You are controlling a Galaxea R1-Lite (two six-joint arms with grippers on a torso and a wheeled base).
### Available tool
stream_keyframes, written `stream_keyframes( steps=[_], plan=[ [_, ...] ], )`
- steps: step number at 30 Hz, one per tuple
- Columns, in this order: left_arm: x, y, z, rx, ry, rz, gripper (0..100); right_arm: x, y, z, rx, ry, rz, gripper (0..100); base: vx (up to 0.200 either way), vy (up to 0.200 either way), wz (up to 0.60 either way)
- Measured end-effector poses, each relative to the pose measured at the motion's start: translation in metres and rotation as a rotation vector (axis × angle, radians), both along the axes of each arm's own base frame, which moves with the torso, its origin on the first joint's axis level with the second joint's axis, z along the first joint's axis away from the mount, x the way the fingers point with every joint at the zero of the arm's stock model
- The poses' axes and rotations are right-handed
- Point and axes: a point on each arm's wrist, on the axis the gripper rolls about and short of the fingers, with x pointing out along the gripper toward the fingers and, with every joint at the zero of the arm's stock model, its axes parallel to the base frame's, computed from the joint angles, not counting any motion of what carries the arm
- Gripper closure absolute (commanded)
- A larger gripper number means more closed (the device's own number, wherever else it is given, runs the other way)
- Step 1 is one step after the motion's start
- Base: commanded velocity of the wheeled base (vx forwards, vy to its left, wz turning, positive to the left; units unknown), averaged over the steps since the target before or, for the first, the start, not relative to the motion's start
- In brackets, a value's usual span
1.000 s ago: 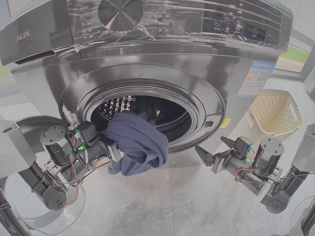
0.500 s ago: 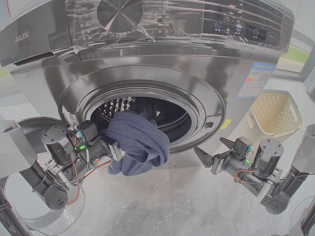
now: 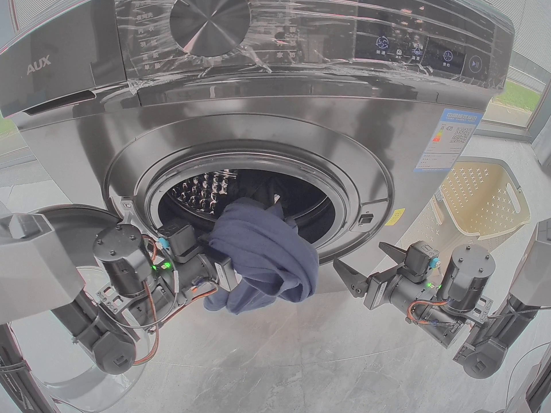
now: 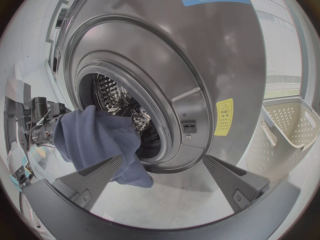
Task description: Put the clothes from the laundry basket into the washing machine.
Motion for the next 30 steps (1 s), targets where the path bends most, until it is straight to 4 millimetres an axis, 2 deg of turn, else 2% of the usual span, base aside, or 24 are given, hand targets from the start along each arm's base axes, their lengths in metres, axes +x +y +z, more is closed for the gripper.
stream_keyframes(
  steps=[8, 15, 21, 30],
  plan=[
    [0.029, -0.027, -0.009, -0.026, -0.022, 0.036, 100, -0.001, 0.002, 0.001, 0.003, -0.002, 0.007, 0, 0.000, 0.000, 0.00],
    [0.065, -0.048, -0.006, -0.087, -0.098, 0.055, 100, -0.002, 0.002, 0.001, 0.005, -0.001, 0.009, 0, 0.000, 0.000, 0.00],
    [0.093, -0.054, -0.018, -0.094, -0.105, 0.112, 100, -0.002, 0.002, 0.001, 0.007, -0.001, 0.009, 0, 0.000, 0.000, 0.00],
    [0.132, -0.061, -0.019, -0.082, -0.083, 0.182, 100, -0.002, 0.002, 0.001, 0.007, -0.001, 0.008, 0, 0.000, 0.000, 0.00]
  ],
)
